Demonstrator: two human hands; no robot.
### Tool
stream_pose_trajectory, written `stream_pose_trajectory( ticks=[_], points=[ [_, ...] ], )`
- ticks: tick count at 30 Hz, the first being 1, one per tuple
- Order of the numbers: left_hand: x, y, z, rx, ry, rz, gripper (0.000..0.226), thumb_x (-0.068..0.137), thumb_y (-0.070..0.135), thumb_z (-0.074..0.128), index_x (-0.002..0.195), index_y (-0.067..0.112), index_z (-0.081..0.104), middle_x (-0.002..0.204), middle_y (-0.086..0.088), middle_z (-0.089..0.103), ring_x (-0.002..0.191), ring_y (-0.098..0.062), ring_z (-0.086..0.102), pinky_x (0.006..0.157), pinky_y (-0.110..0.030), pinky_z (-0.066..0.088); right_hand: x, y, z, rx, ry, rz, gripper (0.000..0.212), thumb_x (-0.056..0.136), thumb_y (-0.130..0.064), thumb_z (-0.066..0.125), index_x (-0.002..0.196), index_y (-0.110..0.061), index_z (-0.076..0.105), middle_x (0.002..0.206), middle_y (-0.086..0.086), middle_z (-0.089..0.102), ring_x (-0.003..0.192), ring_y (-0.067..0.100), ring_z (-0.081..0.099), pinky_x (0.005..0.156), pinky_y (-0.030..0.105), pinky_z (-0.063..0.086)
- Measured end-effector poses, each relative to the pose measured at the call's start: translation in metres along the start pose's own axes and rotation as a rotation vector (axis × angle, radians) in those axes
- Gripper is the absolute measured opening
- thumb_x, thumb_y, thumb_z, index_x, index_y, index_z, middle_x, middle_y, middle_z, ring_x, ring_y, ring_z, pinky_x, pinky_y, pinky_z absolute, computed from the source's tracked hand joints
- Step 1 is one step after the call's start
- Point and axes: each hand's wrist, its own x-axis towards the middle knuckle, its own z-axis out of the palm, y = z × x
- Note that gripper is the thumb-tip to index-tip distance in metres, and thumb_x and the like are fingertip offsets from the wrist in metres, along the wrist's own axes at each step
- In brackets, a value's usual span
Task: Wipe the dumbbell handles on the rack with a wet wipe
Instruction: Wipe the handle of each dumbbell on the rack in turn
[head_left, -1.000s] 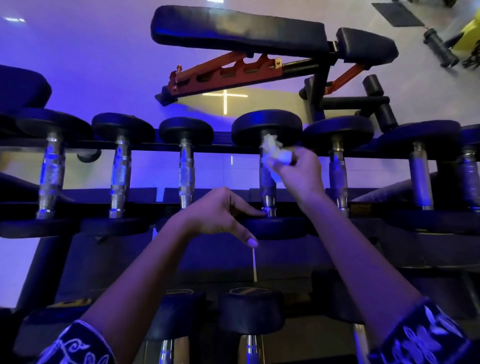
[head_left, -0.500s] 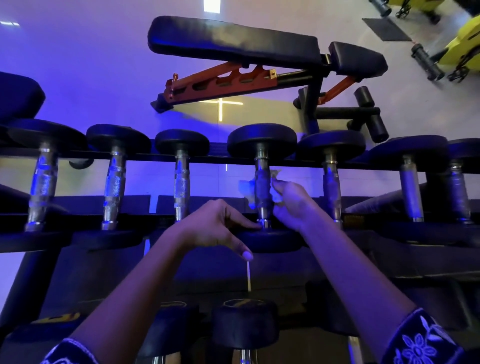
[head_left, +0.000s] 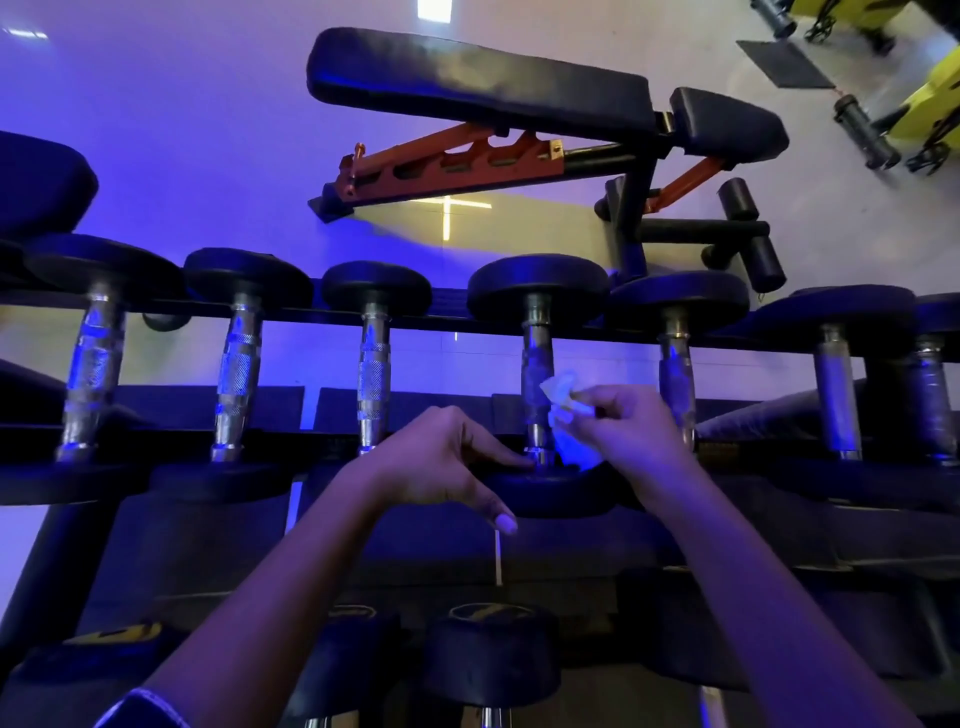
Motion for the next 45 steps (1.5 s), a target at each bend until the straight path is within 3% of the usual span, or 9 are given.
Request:
stream_pose_trajectory(
  ticks=[5, 10, 18, 23, 30, 33, 37, 42, 45],
  points=[
    [-0.002, 0.003, 0.0, 0.013, 0.002, 0.002, 0.06, 0.058, 0.024, 0.092, 0.114, 0.027, 0.073, 0.096, 0.02, 0.074, 0.093, 0.001, 0.067, 0.089, -0.026, 0.054, 0.023, -0.045, 0.019, -0.29, 0.353, -0.311, 0.031, 0.077, -0.006, 0.071, 0.105, -0.014, 0.062, 0.087, 0.0, 0.069, 0.081, 0.015, 0.064, 0.072, 0.028, 0.052],
    [-0.003, 0.005, 0.001, 0.0, -0.004, -0.009, 0.058, 0.059, 0.022, 0.092, 0.113, 0.025, 0.074, 0.084, 0.021, 0.074, 0.081, 0.007, 0.065, 0.08, -0.018, 0.05, -0.006, -0.012, 0.026, -0.488, 0.345, -0.466, 0.017, 0.073, -0.012, 0.076, 0.071, -0.01, 0.059, 0.066, 0.005, 0.065, 0.063, 0.025, 0.059, 0.055, 0.03, 0.041],
    [-0.004, 0.006, 0.002, -0.068, -0.004, -0.039, 0.055, 0.06, 0.015, 0.091, 0.112, 0.019, 0.074, 0.092, 0.008, 0.076, 0.094, -0.006, 0.07, 0.098, -0.036, 0.051, 0.029, -0.043, 0.021, -0.236, 0.351, -0.311, 0.014, 0.065, -0.019, 0.084, 0.071, -0.011, 0.073, 0.065, -0.003, 0.065, 0.057, 0.007, 0.055, 0.051, 0.01, 0.041],
    [-0.003, 0.007, 0.002, -0.102, -0.003, -0.072, 0.054, 0.058, 0.01, 0.092, 0.109, 0.018, 0.076, 0.092, 0.006, 0.076, 0.087, -0.002, 0.069, 0.087, -0.025, 0.051, -0.014, -0.018, 0.028, -0.419, 0.285, -0.214, 0.014, 0.064, -0.017, 0.082, 0.073, -0.011, 0.074, 0.071, 0.004, 0.067, 0.068, 0.018, 0.06, 0.058, 0.02, 0.036],
    [-0.005, 0.009, 0.003, -0.09, -0.003, -0.076, 0.053, 0.061, 0.007, 0.09, 0.111, 0.015, 0.075, 0.089, 0.001, 0.077, 0.095, -0.012, 0.071, 0.095, -0.027, 0.051, 0.041, -0.025, 0.019, 0.237, 0.132, 0.119, 0.016, 0.079, -0.017, 0.066, 0.09, -0.007, 0.062, 0.079, 0.005, 0.064, 0.072, 0.018, 0.061, 0.068, 0.03, 0.051],
    [-0.005, 0.009, 0.004, -0.103, -0.009, -0.086, 0.053, 0.062, 0.004, 0.088, 0.112, 0.013, 0.074, 0.085, 0.003, 0.077, 0.088, -0.007, 0.071, 0.092, -0.024, 0.05, 0.046, -0.009, 0.018, 0.633, -0.126, 0.286, 0.022, 0.091, 0.002, 0.038, 0.075, -0.005, 0.051, 0.052, 0.002, 0.051, 0.042, 0.01, 0.048, 0.046, 0.019, 0.04],
    [-0.005, 0.01, 0.004, -0.12, -0.004, -0.097, 0.054, 0.063, 0.003, 0.088, 0.114, 0.011, 0.073, 0.093, 0.001, 0.077, 0.097, -0.01, 0.07, 0.098, -0.03, 0.051, 0.026, 0.005, 0.008, 0.615, -0.315, 0.323, 0.024, 0.087, 0.004, 0.036, 0.067, -0.004, 0.047, 0.049, 0.007, 0.05, 0.042, 0.018, 0.05, 0.043, 0.021, 0.039],
    [-0.003, 0.007, 0.005, -0.144, -0.011, -0.098, 0.055, 0.062, 0.004, 0.088, 0.114, 0.011, 0.073, 0.102, -0.006, 0.075, 0.102, -0.017, 0.07, 0.101, -0.036, 0.05, 0.051, -0.035, 0.006, 0.797, -0.133, 0.22, 0.024, 0.084, 0.012, 0.036, 0.074, -0.004, 0.051, 0.059, 0.01, 0.054, 0.051, 0.017, 0.054, 0.054, 0.026, 0.036],
    [-0.004, 0.008, 0.004, -0.15, 0.001, -0.108, 0.054, 0.062, 0.0, 0.087, 0.113, 0.009, 0.073, 0.102, -0.007, 0.075, 0.101, -0.019, 0.07, 0.098, -0.033, 0.051, 0.031, -0.019, 0.012, 0.503, -0.112, 0.142, 0.025, 0.09, 0.006, 0.045, 0.077, -0.01, 0.059, 0.067, 0.003, 0.059, 0.06, 0.012, 0.053, 0.053, 0.018, 0.038]
  ],
)
